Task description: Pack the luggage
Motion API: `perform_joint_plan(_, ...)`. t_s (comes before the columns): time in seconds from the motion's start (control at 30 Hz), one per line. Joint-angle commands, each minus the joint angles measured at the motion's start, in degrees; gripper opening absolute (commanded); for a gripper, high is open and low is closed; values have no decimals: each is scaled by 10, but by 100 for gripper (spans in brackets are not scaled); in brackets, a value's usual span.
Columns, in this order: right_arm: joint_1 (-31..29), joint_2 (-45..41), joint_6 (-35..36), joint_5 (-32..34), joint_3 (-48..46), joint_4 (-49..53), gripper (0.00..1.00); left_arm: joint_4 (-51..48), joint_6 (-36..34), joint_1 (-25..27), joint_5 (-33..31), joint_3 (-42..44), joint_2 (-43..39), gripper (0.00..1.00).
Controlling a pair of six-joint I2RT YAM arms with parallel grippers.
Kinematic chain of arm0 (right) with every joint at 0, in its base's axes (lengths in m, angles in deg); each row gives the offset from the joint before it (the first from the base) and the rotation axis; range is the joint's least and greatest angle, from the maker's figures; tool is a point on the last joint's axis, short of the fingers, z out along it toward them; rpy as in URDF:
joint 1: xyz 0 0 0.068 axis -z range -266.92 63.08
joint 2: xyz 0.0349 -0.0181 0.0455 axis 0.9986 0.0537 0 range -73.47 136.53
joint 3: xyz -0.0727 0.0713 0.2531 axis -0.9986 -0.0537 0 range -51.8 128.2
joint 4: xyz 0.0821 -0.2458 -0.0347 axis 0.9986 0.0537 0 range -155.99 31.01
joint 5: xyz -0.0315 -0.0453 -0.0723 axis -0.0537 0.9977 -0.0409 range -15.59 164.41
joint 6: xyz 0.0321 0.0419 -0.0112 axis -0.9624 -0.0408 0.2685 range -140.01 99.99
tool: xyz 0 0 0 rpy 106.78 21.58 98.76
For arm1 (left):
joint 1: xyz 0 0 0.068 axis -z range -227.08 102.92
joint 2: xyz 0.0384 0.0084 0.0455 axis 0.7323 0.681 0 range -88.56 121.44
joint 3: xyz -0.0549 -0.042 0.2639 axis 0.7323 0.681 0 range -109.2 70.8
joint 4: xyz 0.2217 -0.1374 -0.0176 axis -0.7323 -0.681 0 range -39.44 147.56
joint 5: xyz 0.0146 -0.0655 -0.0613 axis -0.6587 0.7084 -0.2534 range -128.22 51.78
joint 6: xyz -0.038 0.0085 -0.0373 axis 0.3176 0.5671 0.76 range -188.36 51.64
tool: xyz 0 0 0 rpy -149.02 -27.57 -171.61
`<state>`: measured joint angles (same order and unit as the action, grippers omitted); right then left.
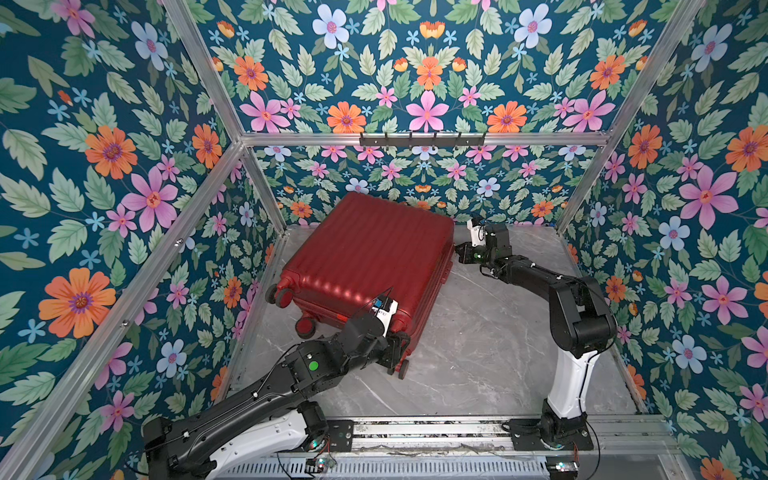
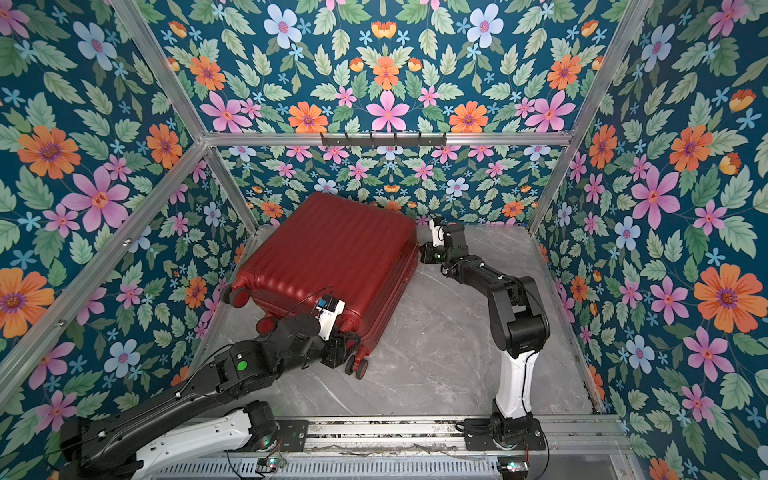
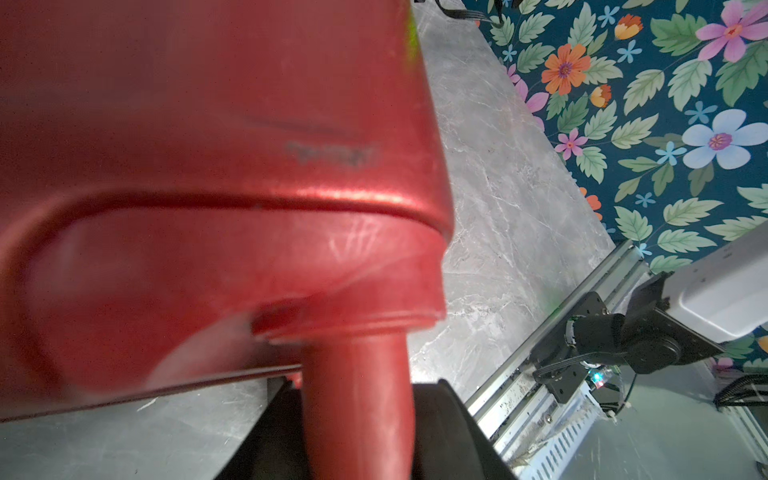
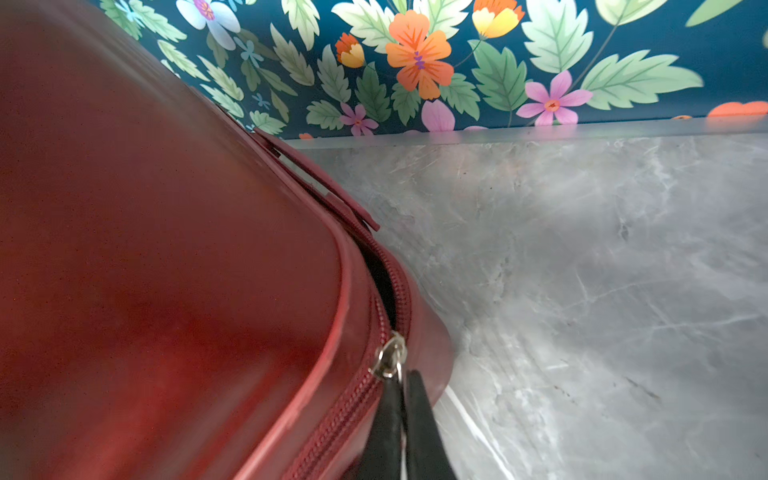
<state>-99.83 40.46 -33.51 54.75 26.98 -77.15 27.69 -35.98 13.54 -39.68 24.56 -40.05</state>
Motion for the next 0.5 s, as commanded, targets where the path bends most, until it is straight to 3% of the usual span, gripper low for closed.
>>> perform_joint_plan(0.0, 12, 18, 9, 58, 25, -50, 0, -13, -52, 7, 118, -2, -3, 0)
perform_joint_plan(0.23, 14, 72, 43, 17, 112, -32, 0, -26, -51, 9, 139, 3, -4, 0)
perform_joint_plan(0.47, 13, 114, 2, -22, 184, 1, 0, -28, -49, 14, 140, 9, -11, 0)
